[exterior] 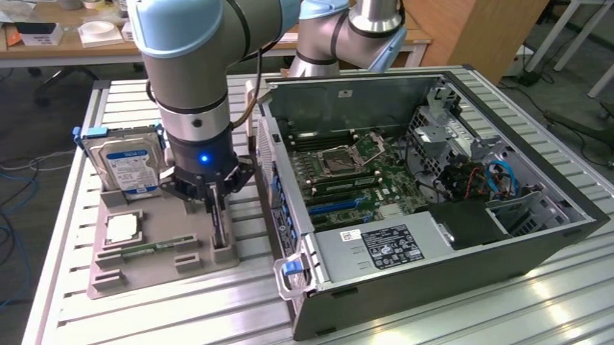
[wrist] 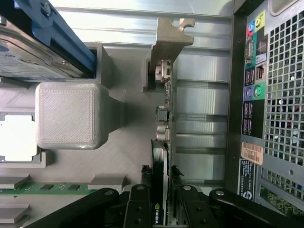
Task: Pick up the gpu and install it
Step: 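Pick up the gpu and move the gpu toward the slot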
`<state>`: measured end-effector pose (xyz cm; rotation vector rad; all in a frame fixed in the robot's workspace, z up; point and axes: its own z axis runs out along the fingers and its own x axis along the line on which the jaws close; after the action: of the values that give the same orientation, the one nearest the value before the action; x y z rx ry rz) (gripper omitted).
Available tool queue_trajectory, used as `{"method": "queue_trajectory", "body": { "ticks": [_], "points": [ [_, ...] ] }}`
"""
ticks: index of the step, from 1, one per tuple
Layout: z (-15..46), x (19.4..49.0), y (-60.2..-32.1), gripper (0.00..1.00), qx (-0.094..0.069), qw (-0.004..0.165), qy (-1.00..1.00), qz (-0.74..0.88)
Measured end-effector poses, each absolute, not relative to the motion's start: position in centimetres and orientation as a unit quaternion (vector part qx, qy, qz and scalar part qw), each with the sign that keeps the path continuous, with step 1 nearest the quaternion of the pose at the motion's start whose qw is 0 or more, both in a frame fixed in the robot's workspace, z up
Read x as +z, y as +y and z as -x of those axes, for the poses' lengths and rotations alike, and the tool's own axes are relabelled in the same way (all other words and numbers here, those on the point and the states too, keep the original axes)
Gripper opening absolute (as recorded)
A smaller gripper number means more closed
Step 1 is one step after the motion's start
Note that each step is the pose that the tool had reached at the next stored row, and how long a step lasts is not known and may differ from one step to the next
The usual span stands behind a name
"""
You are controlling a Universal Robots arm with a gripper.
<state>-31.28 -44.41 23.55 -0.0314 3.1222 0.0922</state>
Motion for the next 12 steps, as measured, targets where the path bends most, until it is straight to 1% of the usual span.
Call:
{"method": "queue_trajectory", "body": {
  "ticks": [12],
  "points": [
    [31.46,23.54,-44.41,0.26,0.029,0.01,0.999,-0.009]
  ]
}}
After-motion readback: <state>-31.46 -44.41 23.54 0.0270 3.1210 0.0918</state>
